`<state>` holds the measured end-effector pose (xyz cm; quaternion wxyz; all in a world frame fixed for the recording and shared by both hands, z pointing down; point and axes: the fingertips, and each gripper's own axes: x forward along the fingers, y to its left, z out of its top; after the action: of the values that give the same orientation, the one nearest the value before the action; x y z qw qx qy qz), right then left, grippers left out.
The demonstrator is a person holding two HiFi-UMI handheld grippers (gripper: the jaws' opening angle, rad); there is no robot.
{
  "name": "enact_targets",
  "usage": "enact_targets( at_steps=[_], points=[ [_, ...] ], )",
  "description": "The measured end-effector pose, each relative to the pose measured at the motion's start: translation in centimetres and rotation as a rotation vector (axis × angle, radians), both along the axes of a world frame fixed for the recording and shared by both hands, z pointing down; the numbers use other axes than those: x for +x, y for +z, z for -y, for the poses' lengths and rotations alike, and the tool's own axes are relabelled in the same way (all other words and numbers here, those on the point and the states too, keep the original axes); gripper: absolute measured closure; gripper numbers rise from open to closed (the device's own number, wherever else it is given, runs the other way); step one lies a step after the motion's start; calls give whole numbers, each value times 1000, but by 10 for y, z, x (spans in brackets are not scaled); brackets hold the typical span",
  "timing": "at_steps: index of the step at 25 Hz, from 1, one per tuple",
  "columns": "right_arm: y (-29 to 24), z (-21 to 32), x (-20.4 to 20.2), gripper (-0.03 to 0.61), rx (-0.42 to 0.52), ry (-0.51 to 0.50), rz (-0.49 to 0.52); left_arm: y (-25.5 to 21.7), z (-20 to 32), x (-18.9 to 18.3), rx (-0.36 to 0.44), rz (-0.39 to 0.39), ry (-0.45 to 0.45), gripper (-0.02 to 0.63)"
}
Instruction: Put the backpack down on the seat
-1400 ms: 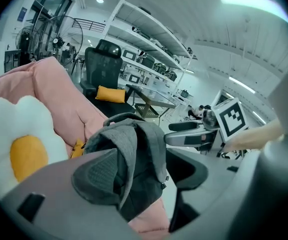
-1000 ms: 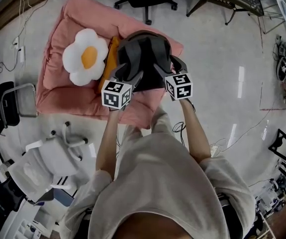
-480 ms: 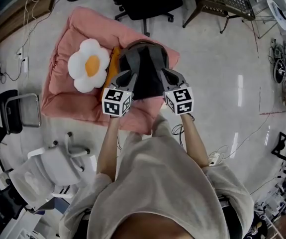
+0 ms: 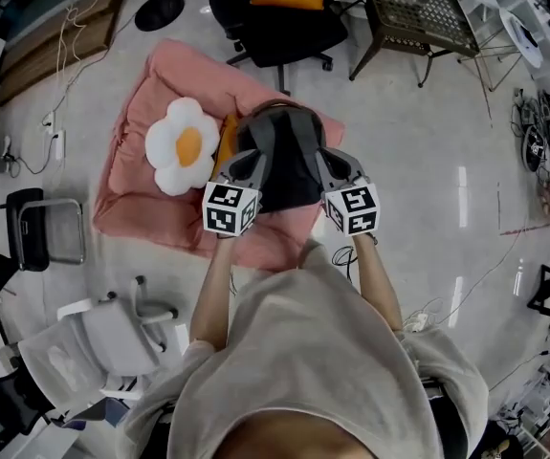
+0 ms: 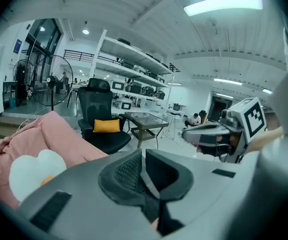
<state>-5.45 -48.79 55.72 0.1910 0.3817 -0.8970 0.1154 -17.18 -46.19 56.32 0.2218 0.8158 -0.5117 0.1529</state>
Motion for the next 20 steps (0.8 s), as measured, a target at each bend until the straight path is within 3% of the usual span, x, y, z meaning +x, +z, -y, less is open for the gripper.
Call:
enact_targets(
  at_steps=[4,20],
  points=[
    [-17,1,-2,580,38,3,20,-12,-1,3,19,-18,18,586],
    [-73,15,-6,580,147,10,58,-79,15,-12,140,41,23,586]
  ],
)
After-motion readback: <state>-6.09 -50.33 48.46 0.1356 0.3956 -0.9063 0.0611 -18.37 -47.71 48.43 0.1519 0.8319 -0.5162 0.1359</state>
